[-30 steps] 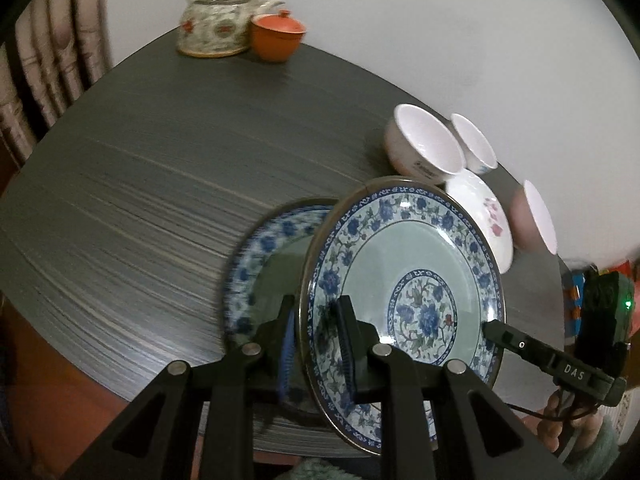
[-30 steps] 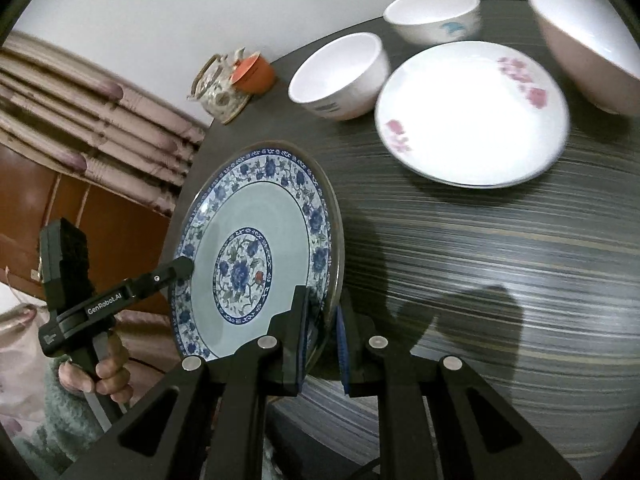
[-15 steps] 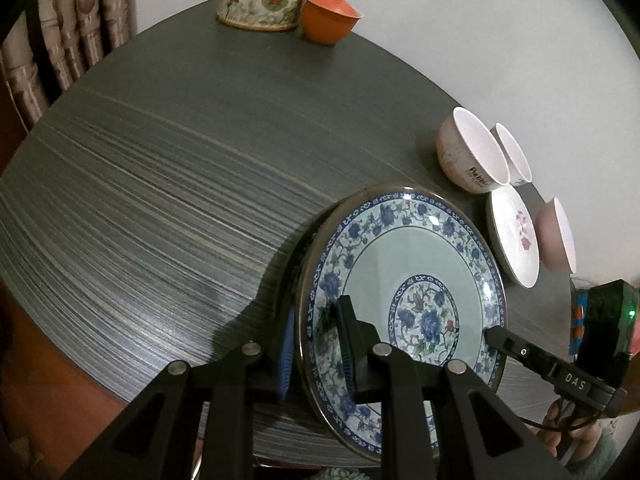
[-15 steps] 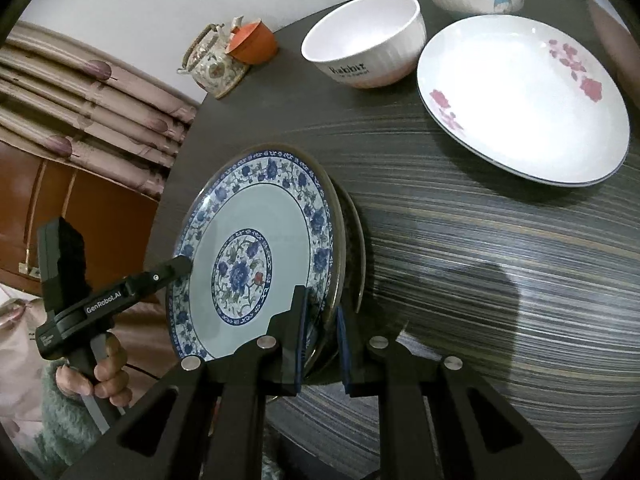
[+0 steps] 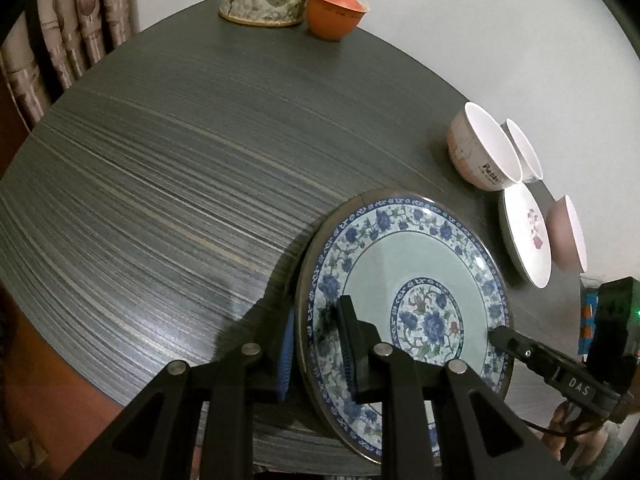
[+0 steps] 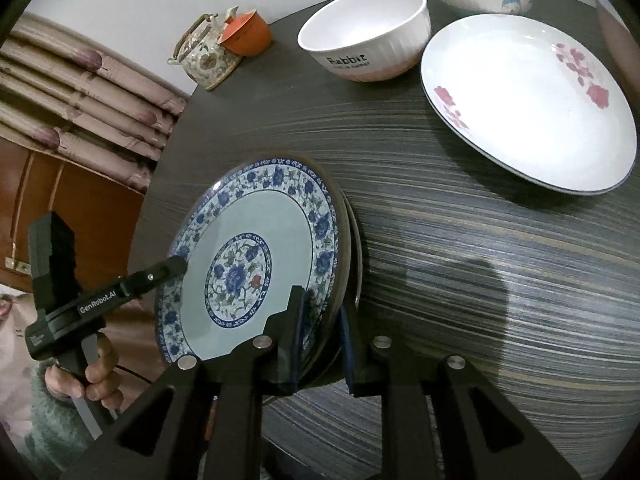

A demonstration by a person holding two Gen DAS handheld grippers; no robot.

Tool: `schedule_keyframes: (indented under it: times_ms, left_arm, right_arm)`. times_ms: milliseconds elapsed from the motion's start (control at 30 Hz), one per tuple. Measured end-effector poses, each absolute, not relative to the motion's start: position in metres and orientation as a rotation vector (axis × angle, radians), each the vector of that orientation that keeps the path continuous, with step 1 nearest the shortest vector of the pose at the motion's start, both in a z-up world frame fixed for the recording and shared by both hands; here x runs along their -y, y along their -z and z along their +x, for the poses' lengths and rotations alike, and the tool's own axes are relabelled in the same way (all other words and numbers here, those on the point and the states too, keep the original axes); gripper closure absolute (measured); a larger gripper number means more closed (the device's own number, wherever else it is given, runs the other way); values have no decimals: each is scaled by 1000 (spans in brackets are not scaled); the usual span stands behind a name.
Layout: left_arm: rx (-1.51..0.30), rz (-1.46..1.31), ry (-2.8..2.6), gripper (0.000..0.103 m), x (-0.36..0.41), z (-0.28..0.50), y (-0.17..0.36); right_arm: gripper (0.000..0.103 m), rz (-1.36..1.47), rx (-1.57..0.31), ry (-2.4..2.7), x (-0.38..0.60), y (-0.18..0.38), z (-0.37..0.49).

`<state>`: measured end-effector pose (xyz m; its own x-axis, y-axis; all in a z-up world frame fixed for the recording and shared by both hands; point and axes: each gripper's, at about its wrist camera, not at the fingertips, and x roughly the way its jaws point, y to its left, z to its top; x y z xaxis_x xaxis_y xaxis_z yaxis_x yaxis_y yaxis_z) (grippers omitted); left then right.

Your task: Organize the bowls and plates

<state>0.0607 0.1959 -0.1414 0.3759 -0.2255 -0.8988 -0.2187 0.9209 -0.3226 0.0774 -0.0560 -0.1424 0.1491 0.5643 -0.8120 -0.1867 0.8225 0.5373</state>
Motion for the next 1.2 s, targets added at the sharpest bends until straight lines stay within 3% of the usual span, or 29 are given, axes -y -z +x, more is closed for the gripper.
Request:
schedule_keyframes:
  times_ms: [600,933,1200]
  left_arm:
    - [-1224,-353,-68,72,-184,65,150]
    - [-1228,-352,-60,70,-183,63,152]
    - [-1210,-342,-71,65,-184,63,148]
  right_arm:
    - [79,161,-1323,-500,27,137,74]
    - [60,130,-1339,-496,18,132,74]
    - [54,112,-1337,-487,13,130,74]
